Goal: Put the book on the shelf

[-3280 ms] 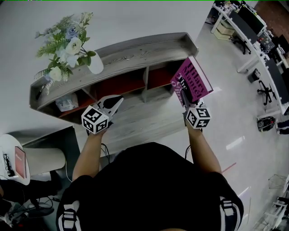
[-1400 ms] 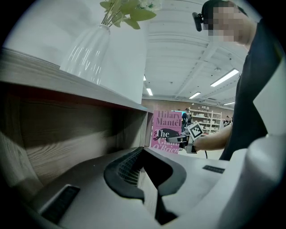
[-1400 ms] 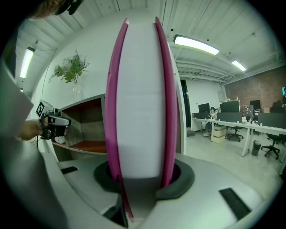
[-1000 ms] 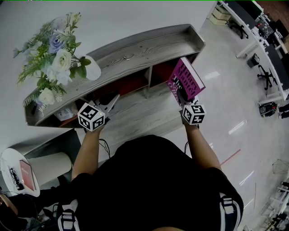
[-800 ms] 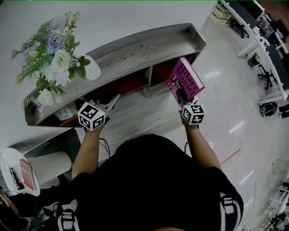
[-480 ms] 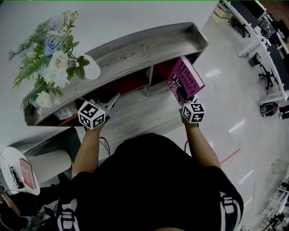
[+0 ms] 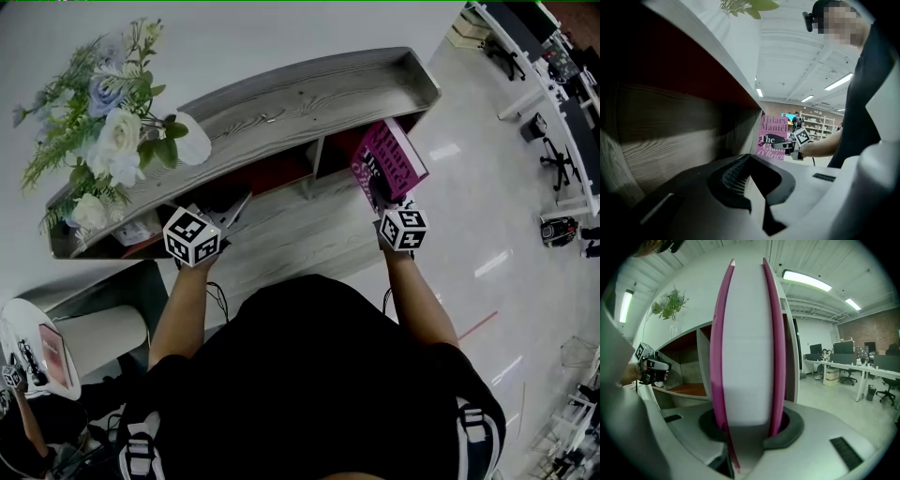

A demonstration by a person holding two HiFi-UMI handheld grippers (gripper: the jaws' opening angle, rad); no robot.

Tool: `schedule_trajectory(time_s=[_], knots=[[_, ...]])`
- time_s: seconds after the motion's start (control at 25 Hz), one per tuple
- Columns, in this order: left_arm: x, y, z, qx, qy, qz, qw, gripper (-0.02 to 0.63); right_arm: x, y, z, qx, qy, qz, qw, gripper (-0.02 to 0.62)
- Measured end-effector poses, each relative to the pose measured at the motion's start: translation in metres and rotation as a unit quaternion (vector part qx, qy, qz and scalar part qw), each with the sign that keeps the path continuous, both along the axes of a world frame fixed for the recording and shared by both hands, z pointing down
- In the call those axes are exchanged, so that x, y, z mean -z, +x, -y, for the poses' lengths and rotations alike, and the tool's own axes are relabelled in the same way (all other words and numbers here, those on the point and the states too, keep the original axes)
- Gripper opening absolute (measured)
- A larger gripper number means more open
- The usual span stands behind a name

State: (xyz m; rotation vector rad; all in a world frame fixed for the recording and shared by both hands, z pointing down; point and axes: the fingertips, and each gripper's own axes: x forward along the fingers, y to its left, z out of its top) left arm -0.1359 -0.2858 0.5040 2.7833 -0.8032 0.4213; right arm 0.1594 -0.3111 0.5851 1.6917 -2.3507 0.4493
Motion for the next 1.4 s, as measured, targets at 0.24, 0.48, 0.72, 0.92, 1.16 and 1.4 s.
schedule_trajectory(time_s=[0.24,0.48,0.72,0.92,1.16,1.4], knots=[[-0.004,0.0,0.001,-0.002,-0.005,0.003,1.0,0.017,-0.004,-0.002,0.008,0.002,-0.002,-0.005,1.0,0.149],[-0.009,-0.004,0.004,0.002,-0.011,0.005,0.9999,0.017,-0.006,-0.002,0.016,0.003,-0.002,-0.007,1.0,0.148],[-0.012,-0.004,0.006,0.004,-0.015,0.007,0.9999,0.017,-0.008,-0.003,0.024,0.001,0.001,-0.011,1.0,0.147],[-0.016,-0.006,0.006,0.005,-0.02,0.007,0.9998,0.017,-0.01,-0.007,0.031,0.002,0.004,-0.017,1.0,0.147],[-0.021,-0.008,0.006,0.008,-0.025,0.006,0.9996,0.017,-0.011,-0.009,0.039,-0.002,0.007,-0.022,1.0,0.147],[-0.027,-0.009,0.004,0.009,-0.031,0.007,0.9995,0.017,-0.012,-0.01,0.045,-0.003,0.008,-0.022,1.0,0.149]])
